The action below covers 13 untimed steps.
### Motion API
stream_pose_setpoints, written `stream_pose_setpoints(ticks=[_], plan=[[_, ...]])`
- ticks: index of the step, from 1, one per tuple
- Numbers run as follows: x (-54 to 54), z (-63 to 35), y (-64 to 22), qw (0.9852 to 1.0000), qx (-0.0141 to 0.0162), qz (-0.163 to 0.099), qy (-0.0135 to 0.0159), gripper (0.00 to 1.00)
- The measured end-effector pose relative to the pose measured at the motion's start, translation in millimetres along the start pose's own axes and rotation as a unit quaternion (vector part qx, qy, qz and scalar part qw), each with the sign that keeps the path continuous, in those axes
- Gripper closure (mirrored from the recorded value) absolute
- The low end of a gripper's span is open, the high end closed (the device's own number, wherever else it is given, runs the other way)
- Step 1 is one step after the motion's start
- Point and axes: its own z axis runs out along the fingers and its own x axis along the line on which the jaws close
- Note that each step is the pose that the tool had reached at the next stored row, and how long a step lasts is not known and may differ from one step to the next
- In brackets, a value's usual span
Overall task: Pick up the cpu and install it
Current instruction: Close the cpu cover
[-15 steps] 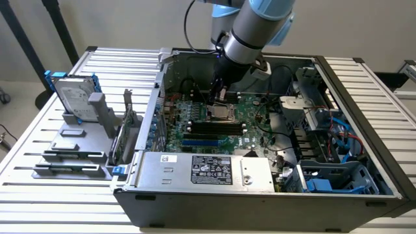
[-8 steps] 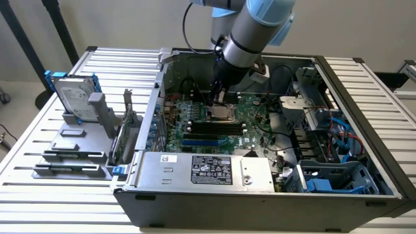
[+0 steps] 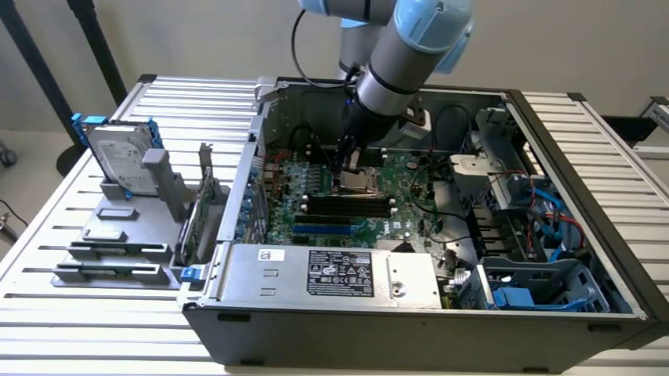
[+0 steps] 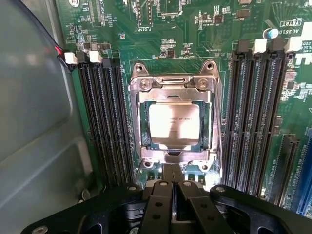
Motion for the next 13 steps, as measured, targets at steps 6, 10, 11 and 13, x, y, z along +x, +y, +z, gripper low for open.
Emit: stream_pose_setpoints(ticks=[6, 10, 11, 13], plan=[[-1.1, 6.6, 1.8, 1.0, 0.0001, 0.001, 0.0078, 0.89], [-1.9, 10.8, 3.1, 0.9999, 0.0002, 0.002, 0.0124, 0.89], [-2.0, 11.8, 3.4, 0.9999, 0.0003, 0.002, 0.0136, 0.89], [-2.3, 13.4, 3.9, 0.9999, 0.0003, 0.002, 0.0157, 0.89]])
